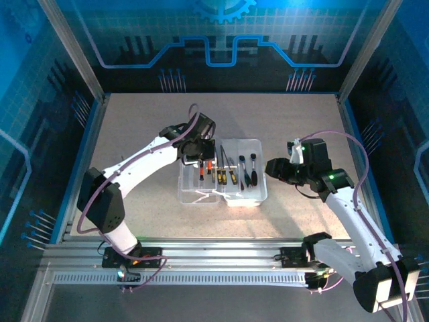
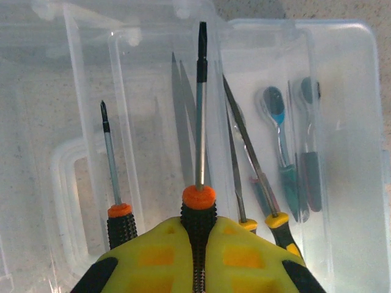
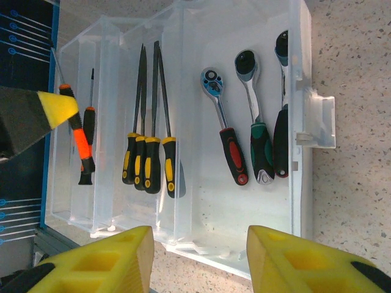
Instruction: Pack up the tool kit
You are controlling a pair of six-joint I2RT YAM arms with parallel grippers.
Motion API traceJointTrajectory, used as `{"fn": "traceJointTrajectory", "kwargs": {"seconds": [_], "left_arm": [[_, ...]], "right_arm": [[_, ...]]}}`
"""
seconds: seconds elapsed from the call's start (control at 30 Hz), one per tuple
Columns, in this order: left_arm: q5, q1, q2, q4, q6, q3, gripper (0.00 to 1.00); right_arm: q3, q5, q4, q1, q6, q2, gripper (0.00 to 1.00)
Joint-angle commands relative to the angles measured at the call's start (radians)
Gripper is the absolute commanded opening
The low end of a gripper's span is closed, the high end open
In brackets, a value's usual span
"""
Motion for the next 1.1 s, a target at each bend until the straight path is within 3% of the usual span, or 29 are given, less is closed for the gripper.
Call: {"fn": "traceJointTrajectory", "kwargs": {"seconds": [0.0,0.67,1.07], "left_arm": [[-0.010,-0.014,0.018,0.001,-0.001,-0.018,0.05],[-0.088,-0.033,-0.056,-0.079,-0.041,-0.089,0.09],[-0.092,-0.034,-0.038,-0.086,-0.024,-0.047,0.29]], "right_arm": [[-0.011,0.012,-0.005,-0.010,0.015,0.008,0.45],[-0.025,0.010,0.008,-0.006,0.020,0.014,0.46],[-0.024,0.007,0.011,-0.004,0.016,0.018,0.47]]}}
